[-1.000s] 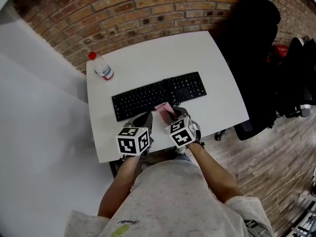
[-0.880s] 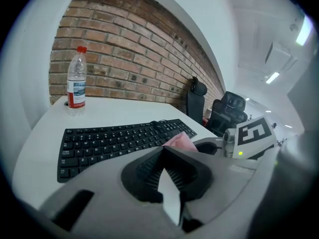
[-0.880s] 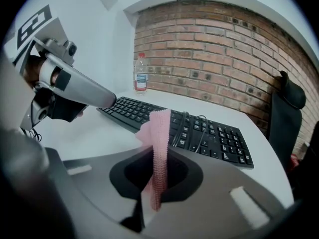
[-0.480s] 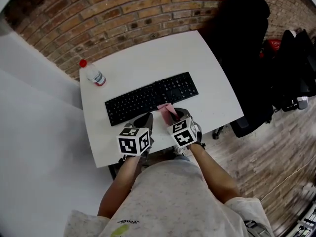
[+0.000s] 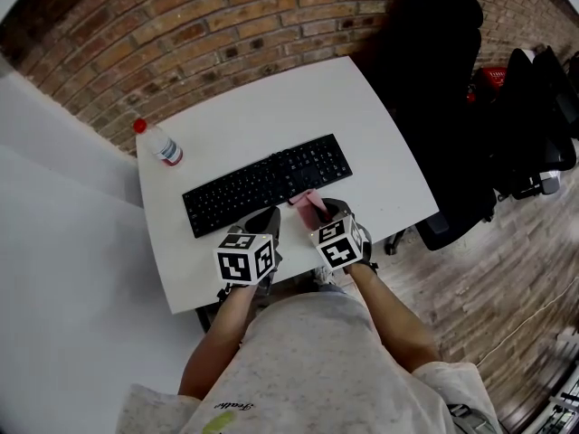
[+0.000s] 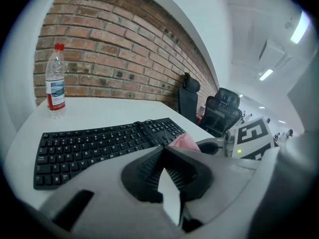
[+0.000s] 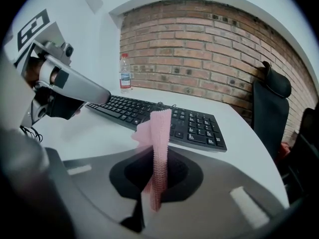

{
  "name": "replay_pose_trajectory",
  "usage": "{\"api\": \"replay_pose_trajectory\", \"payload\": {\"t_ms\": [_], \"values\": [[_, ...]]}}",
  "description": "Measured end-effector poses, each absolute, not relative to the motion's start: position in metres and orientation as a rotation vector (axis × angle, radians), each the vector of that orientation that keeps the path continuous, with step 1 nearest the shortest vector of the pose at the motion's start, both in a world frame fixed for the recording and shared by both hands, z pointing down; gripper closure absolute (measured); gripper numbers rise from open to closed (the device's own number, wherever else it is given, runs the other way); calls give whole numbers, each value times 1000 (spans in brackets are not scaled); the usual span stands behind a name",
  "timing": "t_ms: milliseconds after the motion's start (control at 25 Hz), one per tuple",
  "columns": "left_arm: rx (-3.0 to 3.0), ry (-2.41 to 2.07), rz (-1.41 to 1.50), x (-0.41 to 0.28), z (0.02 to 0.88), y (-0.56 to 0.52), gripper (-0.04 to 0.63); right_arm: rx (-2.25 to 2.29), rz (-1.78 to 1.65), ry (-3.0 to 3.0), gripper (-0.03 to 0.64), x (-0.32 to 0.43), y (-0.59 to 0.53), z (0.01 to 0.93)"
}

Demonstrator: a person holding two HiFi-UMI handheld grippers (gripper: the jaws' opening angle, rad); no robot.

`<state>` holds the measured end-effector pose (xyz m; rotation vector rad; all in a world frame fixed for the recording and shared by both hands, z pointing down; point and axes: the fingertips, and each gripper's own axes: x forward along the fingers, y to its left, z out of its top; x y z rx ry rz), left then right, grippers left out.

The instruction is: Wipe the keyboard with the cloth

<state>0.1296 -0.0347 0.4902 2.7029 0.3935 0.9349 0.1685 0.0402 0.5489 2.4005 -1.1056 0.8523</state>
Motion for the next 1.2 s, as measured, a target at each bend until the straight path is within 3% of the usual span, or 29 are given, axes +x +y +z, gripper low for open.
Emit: {"api": "replay_pose_trajectory", "payload": {"t_ms": [1200], "values": [[2698,530,967,184,499,39,598,2458,894,-956,592,230,134,553]]}}
